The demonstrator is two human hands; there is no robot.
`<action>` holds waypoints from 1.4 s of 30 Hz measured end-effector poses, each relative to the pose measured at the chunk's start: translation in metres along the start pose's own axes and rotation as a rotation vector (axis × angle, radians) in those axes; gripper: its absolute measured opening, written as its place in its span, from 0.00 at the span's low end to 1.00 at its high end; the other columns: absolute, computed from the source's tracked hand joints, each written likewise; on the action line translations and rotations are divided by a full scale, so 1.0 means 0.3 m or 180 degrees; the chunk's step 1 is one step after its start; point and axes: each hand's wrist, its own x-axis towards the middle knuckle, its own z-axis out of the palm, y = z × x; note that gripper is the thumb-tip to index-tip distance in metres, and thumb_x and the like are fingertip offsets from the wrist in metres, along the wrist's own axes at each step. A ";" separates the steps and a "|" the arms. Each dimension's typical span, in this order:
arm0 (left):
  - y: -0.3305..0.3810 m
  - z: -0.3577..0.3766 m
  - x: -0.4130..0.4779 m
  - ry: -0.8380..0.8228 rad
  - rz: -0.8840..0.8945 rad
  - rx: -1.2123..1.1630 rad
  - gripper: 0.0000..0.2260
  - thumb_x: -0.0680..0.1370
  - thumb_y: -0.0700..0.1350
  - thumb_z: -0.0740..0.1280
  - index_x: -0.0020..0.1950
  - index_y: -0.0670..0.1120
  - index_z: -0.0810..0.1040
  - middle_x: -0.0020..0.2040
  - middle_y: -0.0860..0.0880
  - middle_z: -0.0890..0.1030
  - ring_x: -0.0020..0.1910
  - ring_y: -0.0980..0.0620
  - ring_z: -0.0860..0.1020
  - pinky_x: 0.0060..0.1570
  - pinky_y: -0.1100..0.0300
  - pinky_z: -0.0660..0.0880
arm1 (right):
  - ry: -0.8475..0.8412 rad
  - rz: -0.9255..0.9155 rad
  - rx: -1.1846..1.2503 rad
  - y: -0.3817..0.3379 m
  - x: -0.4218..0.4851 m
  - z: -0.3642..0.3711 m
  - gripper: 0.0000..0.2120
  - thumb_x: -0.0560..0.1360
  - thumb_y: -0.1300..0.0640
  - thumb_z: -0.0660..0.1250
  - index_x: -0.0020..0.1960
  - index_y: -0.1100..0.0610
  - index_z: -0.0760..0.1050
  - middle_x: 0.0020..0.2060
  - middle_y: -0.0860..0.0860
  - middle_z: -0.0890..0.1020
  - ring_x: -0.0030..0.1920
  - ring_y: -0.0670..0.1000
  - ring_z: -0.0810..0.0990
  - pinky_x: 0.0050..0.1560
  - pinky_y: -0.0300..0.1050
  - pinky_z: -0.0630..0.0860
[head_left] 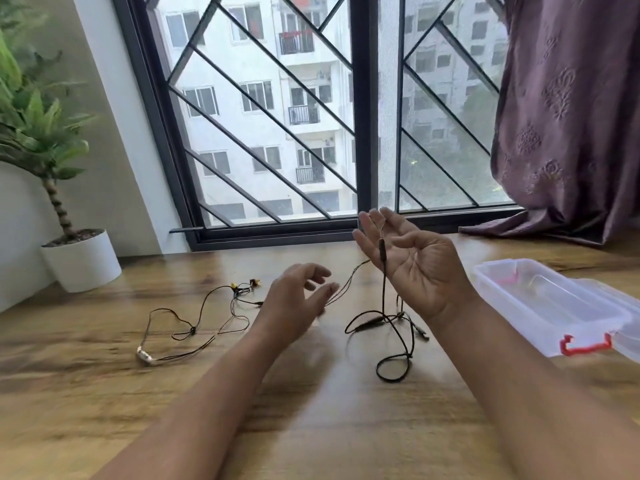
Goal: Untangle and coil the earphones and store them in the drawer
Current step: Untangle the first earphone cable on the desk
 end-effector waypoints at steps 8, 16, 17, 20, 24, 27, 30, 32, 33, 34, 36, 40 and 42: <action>0.095 0.040 -0.047 -0.0810 -0.0048 -0.1375 0.05 0.76 0.45 0.74 0.44 0.44 0.84 0.36 0.52 0.81 0.37 0.57 0.74 0.37 0.68 0.71 | 0.0165 0.0040 -0.0752 0.073 0.010 0.000 0.27 0.75 0.81 0.49 0.69 0.67 0.69 0.71 0.61 0.71 0.68 0.60 0.77 0.63 0.51 0.80; 0.074 -0.028 -0.004 -0.0138 -0.0776 -0.3180 0.05 0.83 0.42 0.63 0.49 0.44 0.77 0.42 0.44 0.80 0.41 0.49 0.81 0.43 0.54 0.82 | 0.0167 0.0436 -0.2921 0.044 -0.005 -0.026 0.19 0.80 0.57 0.71 0.69 0.53 0.71 0.59 0.56 0.85 0.56 0.55 0.87 0.53 0.49 0.83; 0.070 -0.027 0.000 -0.0062 -0.0841 -0.3284 0.05 0.83 0.41 0.63 0.49 0.44 0.76 0.42 0.45 0.80 0.40 0.48 0.81 0.43 0.53 0.82 | 0.0004 0.0589 -0.3345 0.045 -0.011 -0.029 0.19 0.78 0.53 0.73 0.67 0.52 0.73 0.56 0.54 0.87 0.53 0.52 0.87 0.49 0.45 0.82; 0.063 -0.021 0.005 0.0066 -0.0992 -0.3479 0.06 0.83 0.42 0.63 0.48 0.43 0.76 0.40 0.46 0.80 0.39 0.48 0.82 0.41 0.52 0.82 | -0.0424 0.0731 -0.4259 0.066 -0.018 -0.041 0.21 0.73 0.55 0.78 0.63 0.51 0.77 0.50 0.53 0.88 0.47 0.47 0.86 0.43 0.39 0.79; 0.049 -0.022 0.015 0.0312 -0.1171 -0.3653 0.06 0.84 0.42 0.62 0.50 0.42 0.74 0.40 0.45 0.81 0.39 0.48 0.81 0.43 0.51 0.82 | -0.0563 0.0474 -0.5004 0.078 -0.007 -0.060 0.15 0.70 0.64 0.79 0.55 0.55 0.82 0.43 0.53 0.88 0.41 0.49 0.84 0.48 0.48 0.79; 0.045 -0.024 0.023 0.0493 -0.1325 -0.3714 0.08 0.84 0.42 0.60 0.48 0.41 0.73 0.40 0.44 0.82 0.38 0.48 0.82 0.40 0.52 0.82 | -0.0432 0.0227 -0.4797 0.059 0.002 -0.065 0.11 0.71 0.66 0.78 0.52 0.58 0.84 0.40 0.55 0.88 0.41 0.49 0.85 0.45 0.45 0.83; 0.042 -0.022 0.028 0.0646 -0.1454 -0.3764 0.08 0.85 0.42 0.57 0.48 0.41 0.71 0.40 0.41 0.83 0.37 0.46 0.83 0.39 0.51 0.83 | -0.0217 0.0065 -0.4271 0.046 0.000 -0.061 0.09 0.70 0.67 0.78 0.49 0.60 0.84 0.41 0.59 0.88 0.41 0.53 0.86 0.38 0.41 0.81; 0.035 -0.022 0.032 0.0697 -0.1490 -0.3754 0.09 0.85 0.42 0.57 0.48 0.42 0.71 0.39 0.42 0.82 0.37 0.46 0.82 0.39 0.51 0.83 | 0.0005 -0.0049 -0.3863 0.043 -0.002 -0.057 0.07 0.70 0.67 0.78 0.47 0.61 0.84 0.40 0.59 0.87 0.40 0.52 0.86 0.36 0.39 0.80; 0.032 -0.023 0.033 0.0714 -0.1508 -0.3744 0.09 0.85 0.43 0.57 0.48 0.42 0.71 0.38 0.42 0.81 0.37 0.47 0.82 0.39 0.52 0.83 | 0.0102 -0.0111 -0.3694 0.040 -0.002 -0.058 0.06 0.70 0.66 0.78 0.46 0.60 0.85 0.39 0.58 0.87 0.40 0.51 0.86 0.37 0.39 0.81; 0.028 -0.023 0.034 0.0730 -0.1533 -0.3736 0.09 0.85 0.43 0.57 0.48 0.42 0.71 0.37 0.43 0.81 0.37 0.47 0.81 0.39 0.52 0.83 | 0.0190 -0.0160 -0.3563 0.036 -0.002 -0.056 0.05 0.71 0.66 0.78 0.46 0.59 0.85 0.39 0.57 0.87 0.41 0.50 0.86 0.38 0.39 0.81; 0.021 -0.023 0.035 0.0763 -0.1576 -0.3716 0.09 0.85 0.43 0.57 0.48 0.42 0.71 0.35 0.45 0.80 0.36 0.48 0.80 0.38 0.52 0.83 | 0.0325 -0.0173 -0.3244 0.024 -0.001 -0.051 0.04 0.72 0.62 0.77 0.46 0.57 0.85 0.40 0.54 0.86 0.44 0.49 0.86 0.44 0.40 0.82; 0.012 -0.019 0.036 0.0846 -0.1656 -0.3625 0.08 0.85 0.43 0.57 0.49 0.42 0.70 0.34 0.44 0.79 0.34 0.49 0.80 0.36 0.53 0.82 | 0.0230 0.0103 -0.2031 -0.012 0.004 -0.043 0.06 0.74 0.55 0.75 0.49 0.52 0.81 0.47 0.52 0.86 0.51 0.51 0.86 0.49 0.45 0.80; 0.008 -0.019 0.036 0.0916 -0.1711 -0.3585 0.08 0.86 0.43 0.57 0.49 0.41 0.70 0.34 0.44 0.78 0.33 0.49 0.79 0.34 0.54 0.82 | 0.0085 0.0191 -0.1620 -0.027 0.008 -0.036 0.02 0.75 0.54 0.73 0.47 0.51 0.83 0.52 0.51 0.86 0.54 0.51 0.85 0.54 0.47 0.77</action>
